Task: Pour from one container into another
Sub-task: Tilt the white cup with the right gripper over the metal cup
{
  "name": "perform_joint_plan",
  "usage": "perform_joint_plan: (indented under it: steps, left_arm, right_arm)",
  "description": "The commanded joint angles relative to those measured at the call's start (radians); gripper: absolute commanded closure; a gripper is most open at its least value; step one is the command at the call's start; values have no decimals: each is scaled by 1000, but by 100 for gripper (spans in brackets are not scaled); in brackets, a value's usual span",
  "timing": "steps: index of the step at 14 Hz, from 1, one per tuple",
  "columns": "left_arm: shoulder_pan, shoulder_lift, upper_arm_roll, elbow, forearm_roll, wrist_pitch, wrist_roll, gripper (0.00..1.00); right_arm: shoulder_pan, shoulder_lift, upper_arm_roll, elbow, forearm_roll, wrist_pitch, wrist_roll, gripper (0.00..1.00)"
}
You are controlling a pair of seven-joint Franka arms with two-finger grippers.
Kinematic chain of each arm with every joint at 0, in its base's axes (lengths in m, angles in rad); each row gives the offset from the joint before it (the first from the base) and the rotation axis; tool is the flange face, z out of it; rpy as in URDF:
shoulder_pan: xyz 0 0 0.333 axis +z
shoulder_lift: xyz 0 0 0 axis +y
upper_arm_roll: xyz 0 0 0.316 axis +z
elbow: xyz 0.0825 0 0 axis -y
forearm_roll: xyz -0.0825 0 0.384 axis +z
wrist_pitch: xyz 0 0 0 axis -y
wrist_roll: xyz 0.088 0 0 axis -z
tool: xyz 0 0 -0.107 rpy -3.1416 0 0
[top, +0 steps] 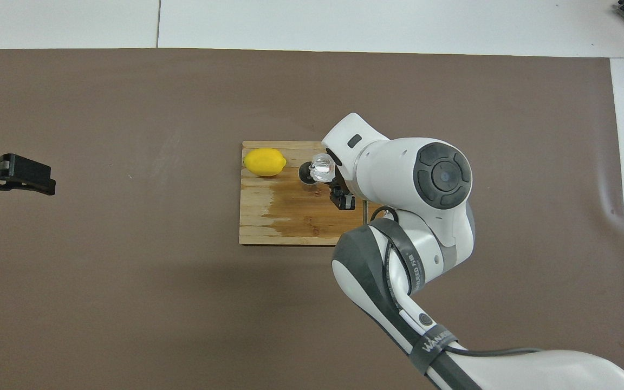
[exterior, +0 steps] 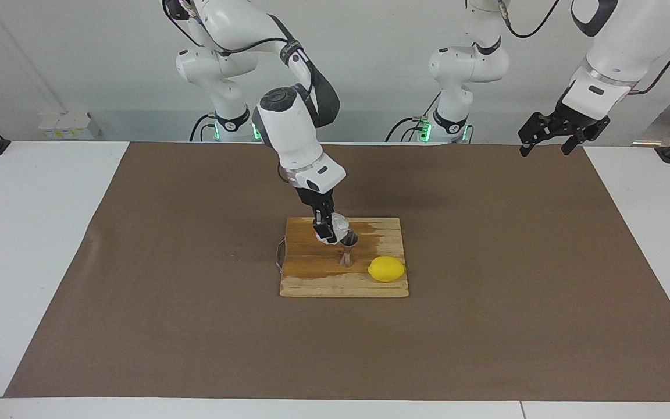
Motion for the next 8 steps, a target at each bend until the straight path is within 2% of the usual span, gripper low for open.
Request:
perform_joint_plan:
  steps: [1, 8]
  left_arm:
    - [5, -4, -2, -7, 5, 1, 10, 0]
    - [6, -4, -2, -7, 5, 1, 10, 0]
  right_arm:
    - [1, 10, -1, 17, -32, 12, 28, 100]
    - [3, 18, -1, 11, -37, 30, 21, 100]
